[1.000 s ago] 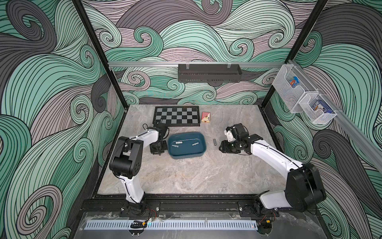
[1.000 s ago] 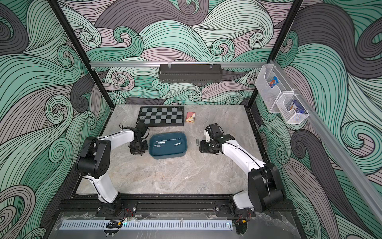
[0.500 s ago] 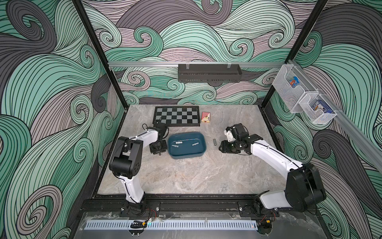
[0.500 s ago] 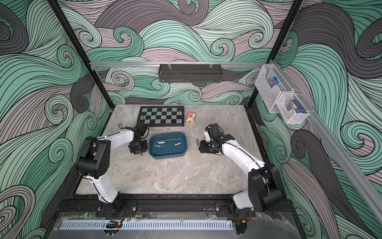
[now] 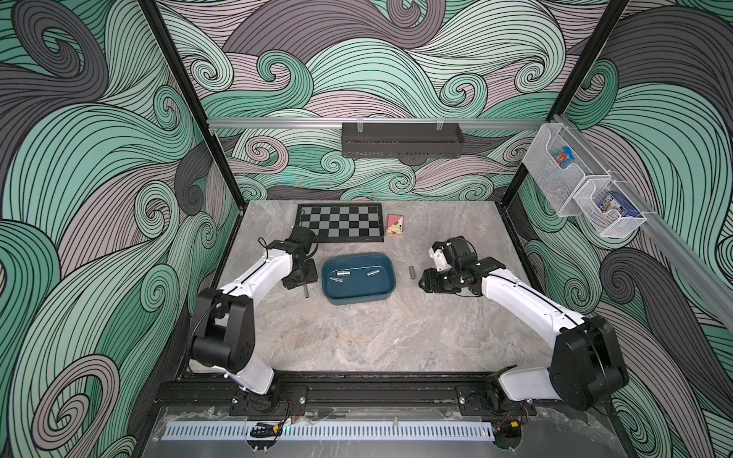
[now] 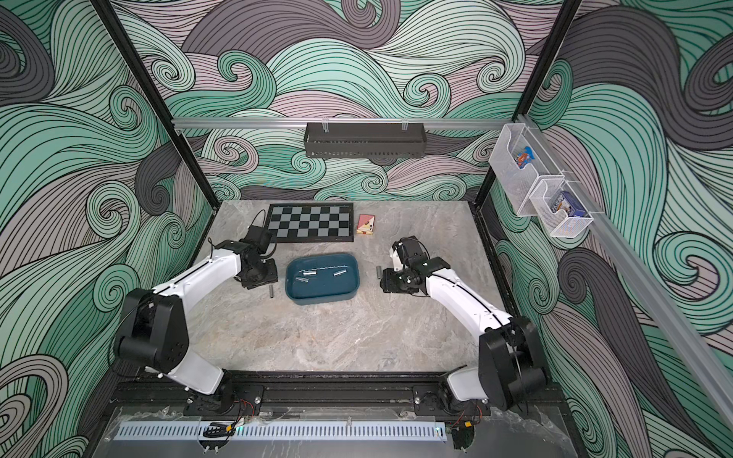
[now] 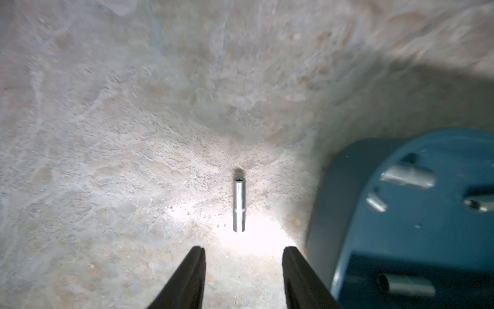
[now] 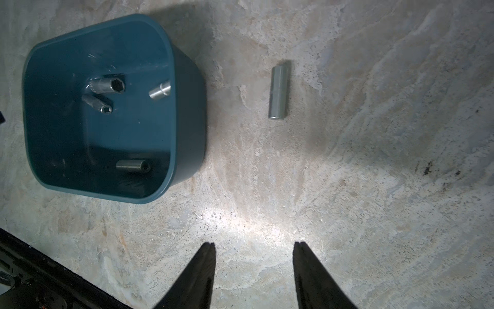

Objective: Take out the socket from the storage box
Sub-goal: Place the socket head at the center of the board, then pick up the socket head from the storage box.

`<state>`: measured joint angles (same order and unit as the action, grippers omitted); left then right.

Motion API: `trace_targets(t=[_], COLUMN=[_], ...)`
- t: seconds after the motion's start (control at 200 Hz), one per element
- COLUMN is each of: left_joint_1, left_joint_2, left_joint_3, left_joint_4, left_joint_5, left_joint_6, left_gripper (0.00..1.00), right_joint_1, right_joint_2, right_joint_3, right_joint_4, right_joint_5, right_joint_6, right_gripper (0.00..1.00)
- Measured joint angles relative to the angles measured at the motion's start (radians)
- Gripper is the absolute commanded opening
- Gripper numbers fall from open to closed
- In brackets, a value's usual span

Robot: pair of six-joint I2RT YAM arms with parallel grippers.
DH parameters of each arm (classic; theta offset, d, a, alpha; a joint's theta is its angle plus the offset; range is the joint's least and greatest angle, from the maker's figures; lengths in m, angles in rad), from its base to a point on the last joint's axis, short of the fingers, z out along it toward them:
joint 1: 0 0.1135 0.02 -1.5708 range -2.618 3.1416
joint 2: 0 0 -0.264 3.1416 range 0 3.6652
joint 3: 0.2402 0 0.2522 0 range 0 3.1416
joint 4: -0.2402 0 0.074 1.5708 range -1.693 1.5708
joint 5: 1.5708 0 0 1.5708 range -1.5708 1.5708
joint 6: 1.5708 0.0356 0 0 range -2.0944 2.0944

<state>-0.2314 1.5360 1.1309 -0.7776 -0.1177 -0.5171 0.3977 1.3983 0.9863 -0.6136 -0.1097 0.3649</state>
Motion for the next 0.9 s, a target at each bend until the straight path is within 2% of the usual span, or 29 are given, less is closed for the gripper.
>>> trace_targets(t=[0.215,0.405,0.655,0.901], left_joint_1=[0.000,0.000,0.000,0.000], left_joint_2=[-0.209,-0.376,-0.552,-0.558], left_joint_3=[0.014,-0.050,-0.188,-0.196], left_joint_4=[-0.036,-0.059,-0.054,-0.064], left_joint_5=[0.034,0.058,0.075,0.076], left_joint_6=[0.045,0.076,0.111,0.126], left_gripper=[0.55,0.57,0.62,0.62], right_joint_1=[0.118,0.201,0.263,0.282], right_joint_2=[0.025,0.137,0.353,0.555], right_joint_3=[0.170,0.329,0.497,0.599], right_joint_4=[-0.060,-0.108,-0.138,-0.137], right_joint_5=[0.030,0.037,0.037,0.073], right_joint_6=[-0.030,-0.007,0.222,0.459], right_gripper=[0.57,0.58,0.59,0.58])
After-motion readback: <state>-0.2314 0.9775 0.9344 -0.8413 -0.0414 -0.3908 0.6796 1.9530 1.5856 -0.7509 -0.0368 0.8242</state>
